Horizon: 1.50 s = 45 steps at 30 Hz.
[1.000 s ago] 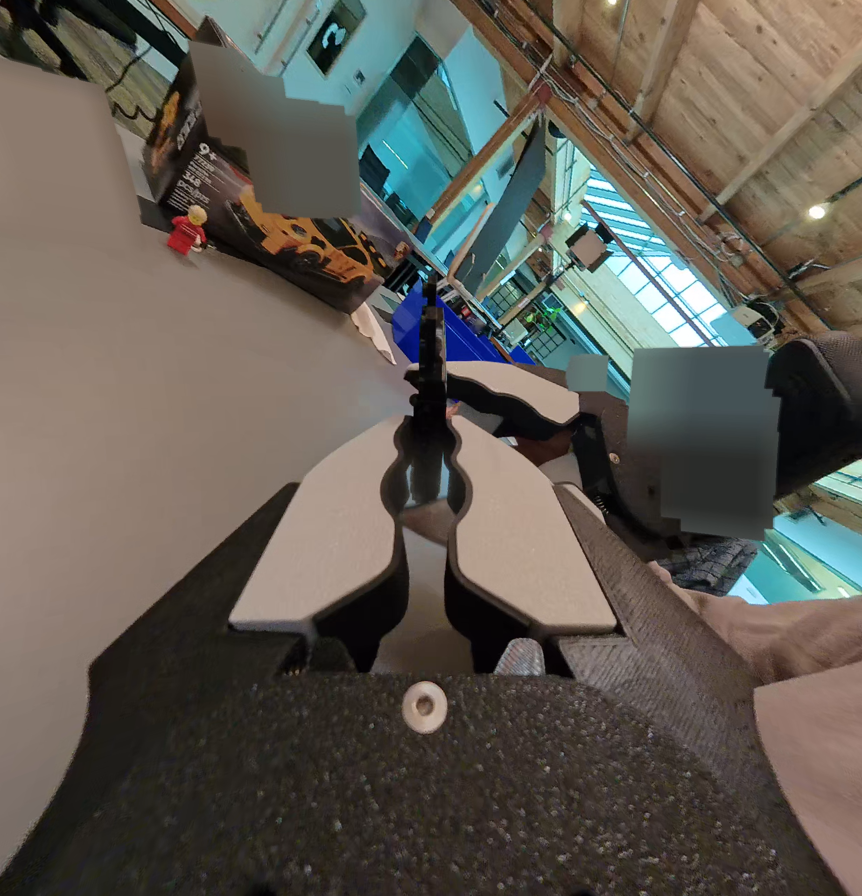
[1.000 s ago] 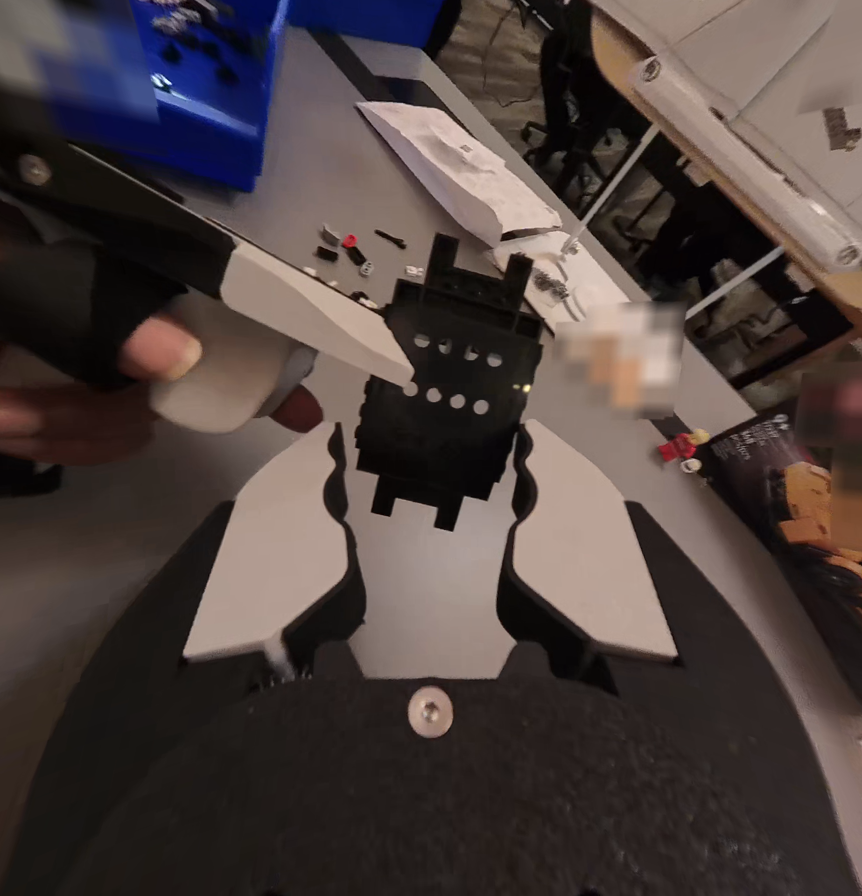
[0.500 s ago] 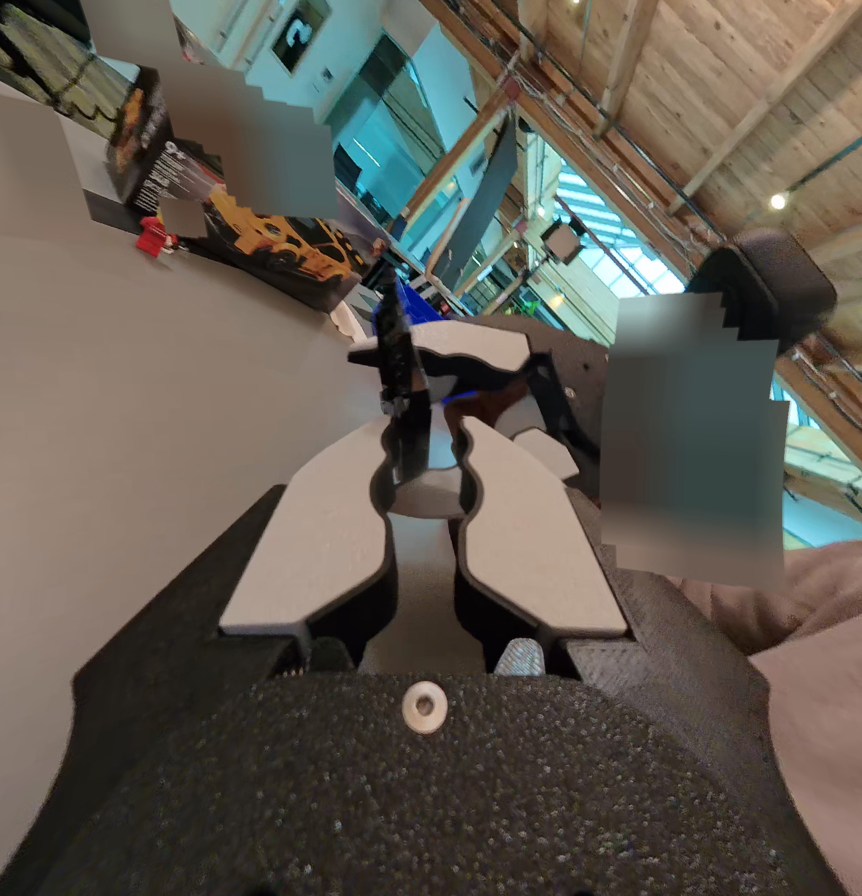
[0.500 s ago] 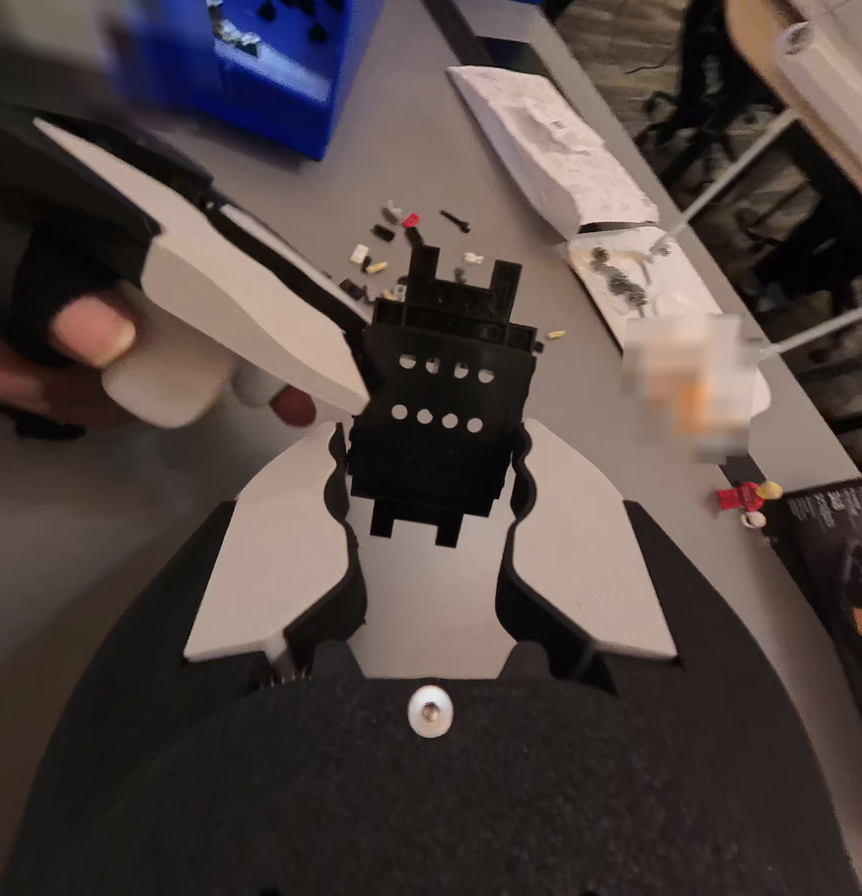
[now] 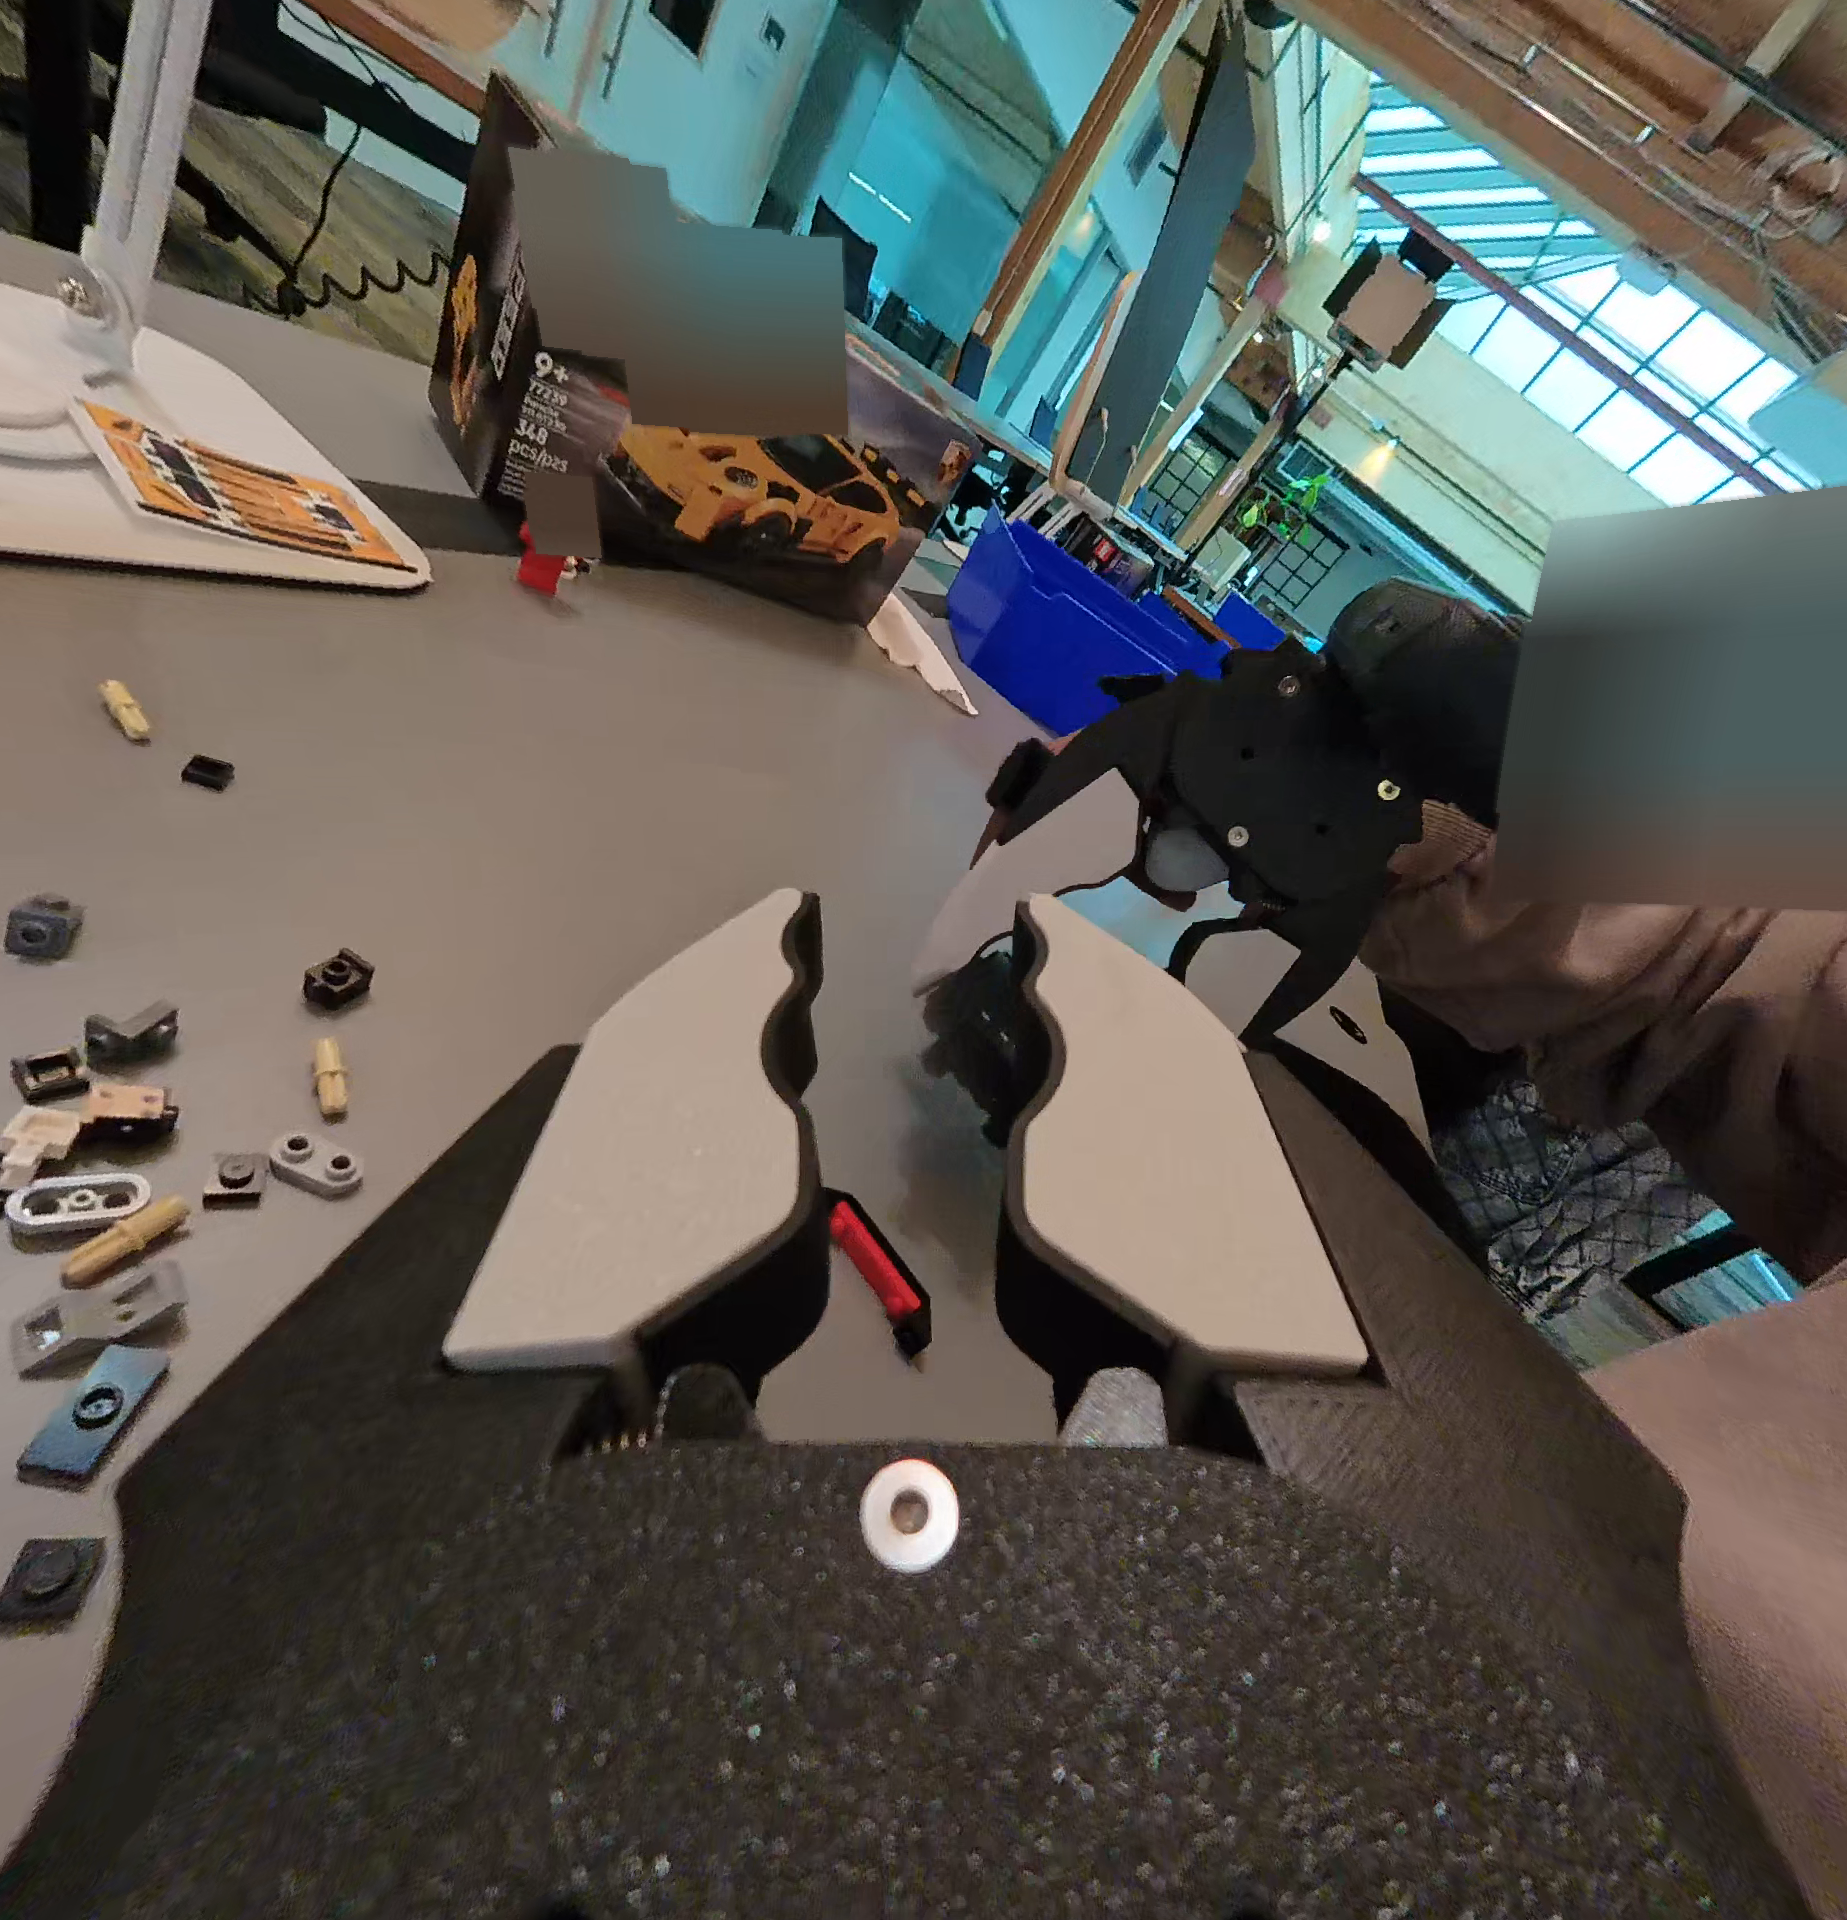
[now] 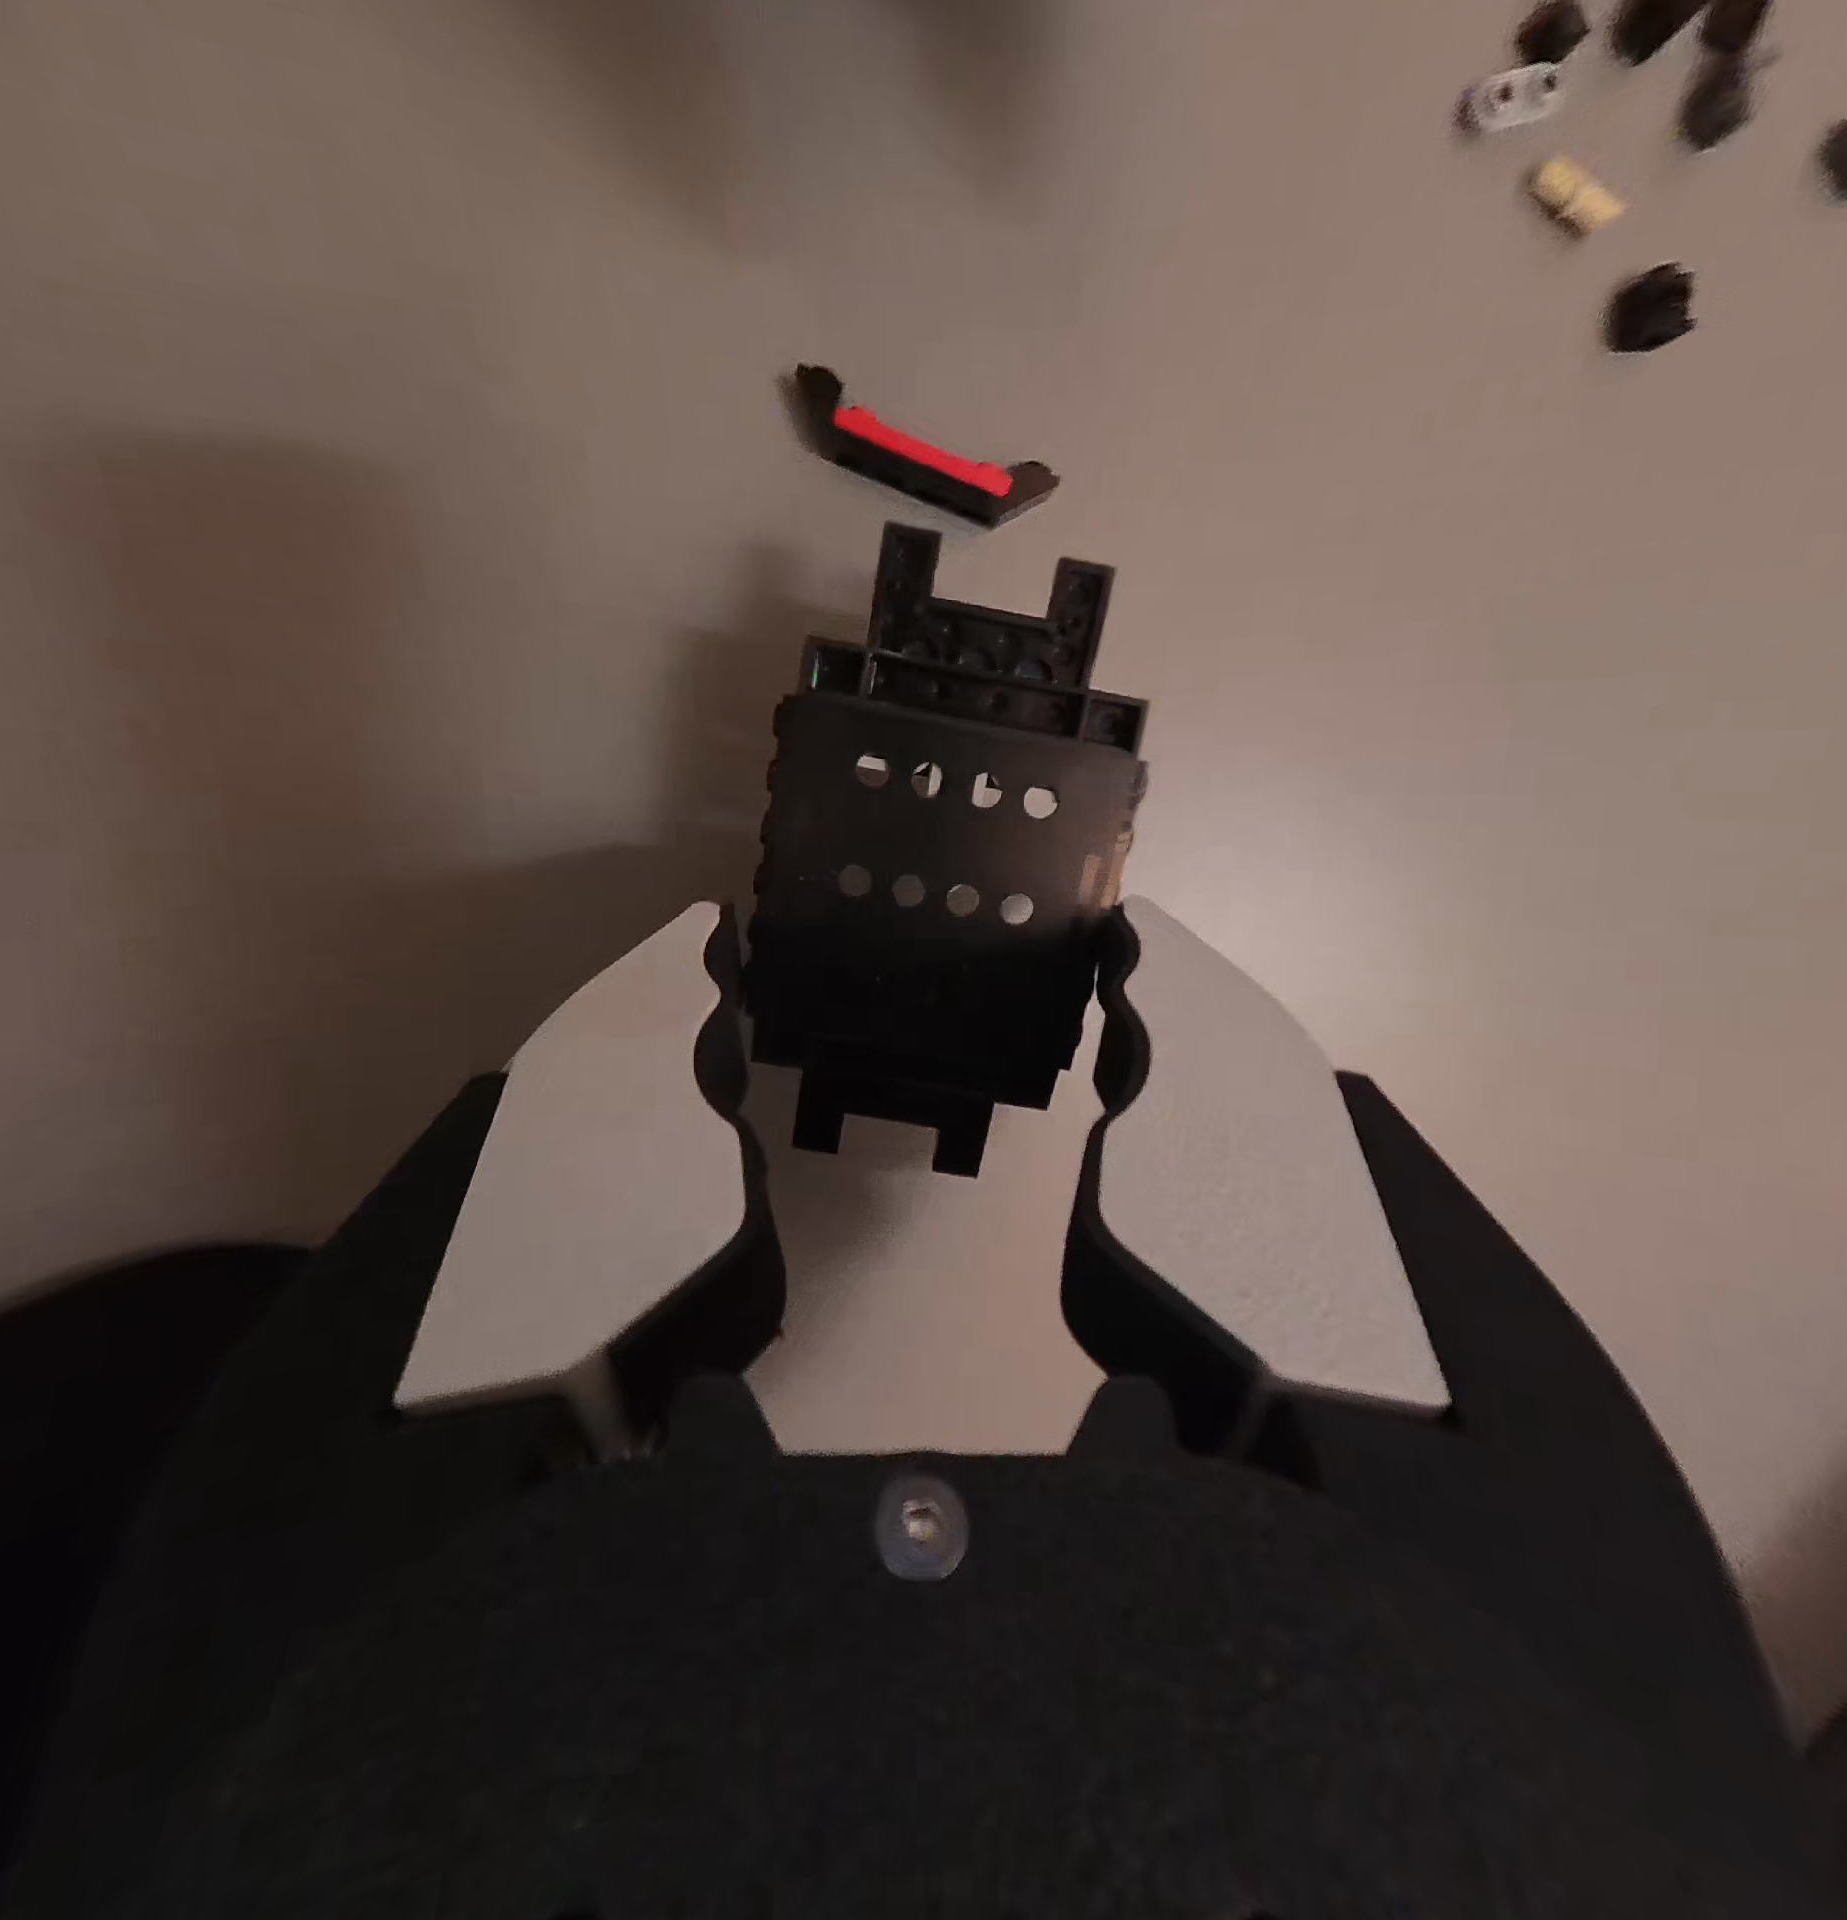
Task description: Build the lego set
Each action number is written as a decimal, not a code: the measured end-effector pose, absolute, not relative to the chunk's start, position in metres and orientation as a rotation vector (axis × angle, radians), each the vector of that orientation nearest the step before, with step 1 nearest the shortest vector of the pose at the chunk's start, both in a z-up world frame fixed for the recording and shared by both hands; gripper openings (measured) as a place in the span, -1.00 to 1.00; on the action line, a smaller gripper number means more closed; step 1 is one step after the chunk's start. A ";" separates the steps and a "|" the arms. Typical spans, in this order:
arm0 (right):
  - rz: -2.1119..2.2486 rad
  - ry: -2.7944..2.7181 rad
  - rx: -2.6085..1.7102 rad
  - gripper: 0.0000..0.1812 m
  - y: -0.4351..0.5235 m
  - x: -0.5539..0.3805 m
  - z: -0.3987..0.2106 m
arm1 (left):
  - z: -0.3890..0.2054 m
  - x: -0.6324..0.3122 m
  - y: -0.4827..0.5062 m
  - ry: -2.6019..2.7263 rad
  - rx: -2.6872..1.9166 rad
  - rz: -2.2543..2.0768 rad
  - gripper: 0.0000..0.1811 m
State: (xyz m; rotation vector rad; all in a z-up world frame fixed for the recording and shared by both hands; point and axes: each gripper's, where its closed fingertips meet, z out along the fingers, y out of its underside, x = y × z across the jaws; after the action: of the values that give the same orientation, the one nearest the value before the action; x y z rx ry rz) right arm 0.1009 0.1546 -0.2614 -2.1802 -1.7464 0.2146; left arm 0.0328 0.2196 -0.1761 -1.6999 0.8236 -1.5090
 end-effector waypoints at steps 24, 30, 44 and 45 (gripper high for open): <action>0.367 -1.504 -2.140 -0.27 0.168 0.073 -0.232 | -0.187 0.031 0.228 0.866 -1.744 -1.483 -0.66; 0.310 -1.472 -2.152 -0.26 0.170 0.041 -0.258 | -0.186 0.028 0.230 0.875 -1.755 -1.492 -0.68; 0.255 -1.900 -2.042 -0.54 0.179 0.029 -0.275 | -0.197 0.013 0.239 0.989 -1.838 -1.421 -0.76; 0.277 -1.902 -2.046 -0.59 0.179 0.028 -0.275 | -0.199 0.013 0.236 1.026 -1.841 -1.413 -0.77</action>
State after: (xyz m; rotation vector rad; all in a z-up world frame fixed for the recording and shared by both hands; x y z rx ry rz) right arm 0.0281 0.1795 -0.2751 -2.0459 -1.9018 0.2775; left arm 0.0127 0.2360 -0.1993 -1.8412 1.0263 -1.4129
